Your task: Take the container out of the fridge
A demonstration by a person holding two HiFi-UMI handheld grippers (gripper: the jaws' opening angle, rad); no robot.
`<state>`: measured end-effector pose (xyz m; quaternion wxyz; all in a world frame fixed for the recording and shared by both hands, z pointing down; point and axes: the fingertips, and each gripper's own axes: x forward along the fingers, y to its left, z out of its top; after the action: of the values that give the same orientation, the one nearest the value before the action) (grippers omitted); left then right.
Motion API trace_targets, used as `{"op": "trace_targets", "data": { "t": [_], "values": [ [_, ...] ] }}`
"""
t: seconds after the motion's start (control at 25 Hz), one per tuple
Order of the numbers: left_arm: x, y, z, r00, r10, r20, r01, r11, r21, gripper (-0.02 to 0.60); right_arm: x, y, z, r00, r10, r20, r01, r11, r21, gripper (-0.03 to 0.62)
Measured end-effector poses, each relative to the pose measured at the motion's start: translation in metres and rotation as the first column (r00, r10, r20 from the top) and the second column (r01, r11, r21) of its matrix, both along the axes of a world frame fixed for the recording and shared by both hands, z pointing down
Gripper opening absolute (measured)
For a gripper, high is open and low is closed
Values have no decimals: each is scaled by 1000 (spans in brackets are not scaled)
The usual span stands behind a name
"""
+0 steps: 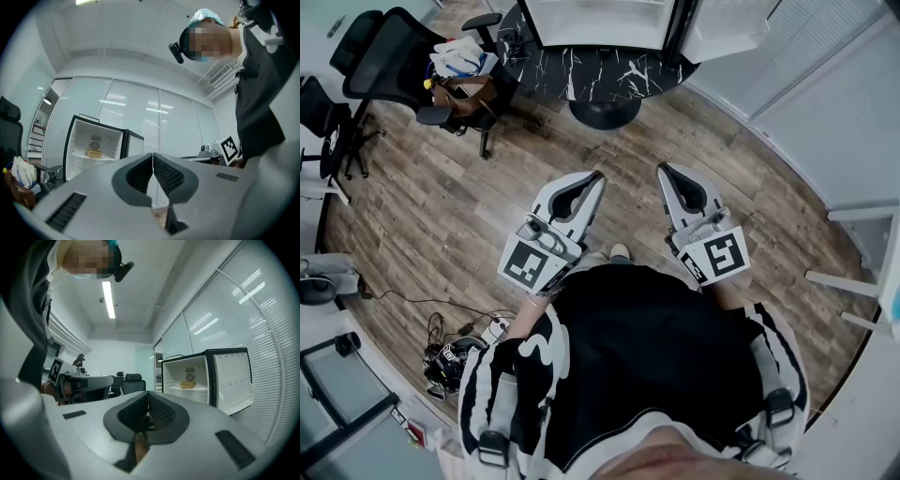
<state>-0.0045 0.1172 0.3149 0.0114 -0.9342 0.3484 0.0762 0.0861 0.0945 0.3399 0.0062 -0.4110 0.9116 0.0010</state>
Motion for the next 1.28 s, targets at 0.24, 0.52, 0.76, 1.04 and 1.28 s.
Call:
{"op": "trace_targets", "data": {
  "t": [0.24,0.52,0.76,1.04,1.28],
  "values": [
    [1,4,0,1000,-3,1,3,1000,3,12,1,2,-1,1000,-3,-1,3,1000,7,11],
    [1,3,-2,1000,-9,1,9,1000,8,12,1,3,-3,1000,-11,0,11,1000,12,12],
    [5,5,-2,1000,-9,6,9,1000,9,12,8,4,-2,1000,-7,3,7,1000,11,11],
    [10,10,-7,1000,-8,11,8,1000,18,12,13,8,-5,1000,-5,14,5,1000,14,11],
    [10,14,-3,1000,-10,14,10,1000,8,12,15,11,-2,1000,-6,15,6,1000,9,12]
  ]
}}
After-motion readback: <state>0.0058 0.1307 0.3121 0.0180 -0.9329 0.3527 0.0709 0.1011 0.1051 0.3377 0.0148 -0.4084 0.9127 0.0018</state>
